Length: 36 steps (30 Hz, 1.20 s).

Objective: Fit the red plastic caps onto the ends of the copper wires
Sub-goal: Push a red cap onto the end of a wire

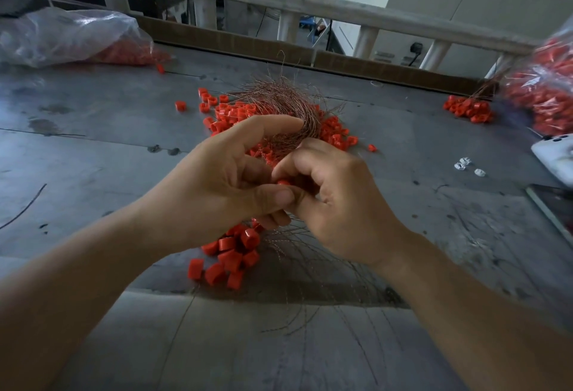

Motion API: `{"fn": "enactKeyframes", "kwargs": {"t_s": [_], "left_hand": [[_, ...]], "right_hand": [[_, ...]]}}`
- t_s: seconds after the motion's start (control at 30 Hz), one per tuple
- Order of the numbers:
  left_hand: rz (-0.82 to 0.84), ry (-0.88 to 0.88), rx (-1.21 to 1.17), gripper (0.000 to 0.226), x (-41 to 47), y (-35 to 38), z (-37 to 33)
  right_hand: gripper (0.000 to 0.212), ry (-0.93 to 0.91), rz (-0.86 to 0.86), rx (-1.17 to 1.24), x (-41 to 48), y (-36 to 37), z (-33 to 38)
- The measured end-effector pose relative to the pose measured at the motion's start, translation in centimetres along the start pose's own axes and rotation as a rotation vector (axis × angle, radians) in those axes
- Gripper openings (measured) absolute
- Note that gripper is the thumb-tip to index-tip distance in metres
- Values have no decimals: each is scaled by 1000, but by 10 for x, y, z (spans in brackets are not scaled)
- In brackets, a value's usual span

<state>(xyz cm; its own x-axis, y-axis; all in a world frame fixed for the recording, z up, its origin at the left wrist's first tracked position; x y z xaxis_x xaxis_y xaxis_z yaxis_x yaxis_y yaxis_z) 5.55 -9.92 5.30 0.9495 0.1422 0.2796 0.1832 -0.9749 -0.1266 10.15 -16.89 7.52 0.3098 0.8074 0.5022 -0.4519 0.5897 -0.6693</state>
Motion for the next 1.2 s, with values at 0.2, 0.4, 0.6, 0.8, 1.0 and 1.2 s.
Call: {"fn": "enactKeyframes", "kwargs": {"t_s": [0.2,0.4,0.6,0.8,1.0,1.2], "left_hand": [[-42,-77,-45,57,1,-5,0],[-75,-86,-166,50,3,-16,-4],[-222,-46,-395,42,6,-33,-11],[-231,-72,-315,33,4,-38,-8],[-373,-159,192,22,1,-56,-1],[-255,-300,508,20,-1,-54,13]], "right_hand": [[12,48,3,110,0,-1,-3],[45,143,19,328,1,-2,-10],[18,245,8,490,0,-4,-16],[16,239,-66,404,2,-22,-17],[15,275,28,127,1,-17,-24],[18,311,164,22,-2,-6,-30]]}}
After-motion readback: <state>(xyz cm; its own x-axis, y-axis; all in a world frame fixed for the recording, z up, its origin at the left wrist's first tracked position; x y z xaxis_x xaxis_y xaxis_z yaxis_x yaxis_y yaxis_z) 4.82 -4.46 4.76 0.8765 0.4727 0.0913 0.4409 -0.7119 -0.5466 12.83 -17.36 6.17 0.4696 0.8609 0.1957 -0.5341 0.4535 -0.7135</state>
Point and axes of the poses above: each hand's wrist, its own x-axis towards the middle knuckle, its own y-axis out of the palm, z = x × y, the point moved 8 cm from there along x, towards the middle knuckle, and after that the axes turned 2 degrees about -z, right-handed, at the moved point
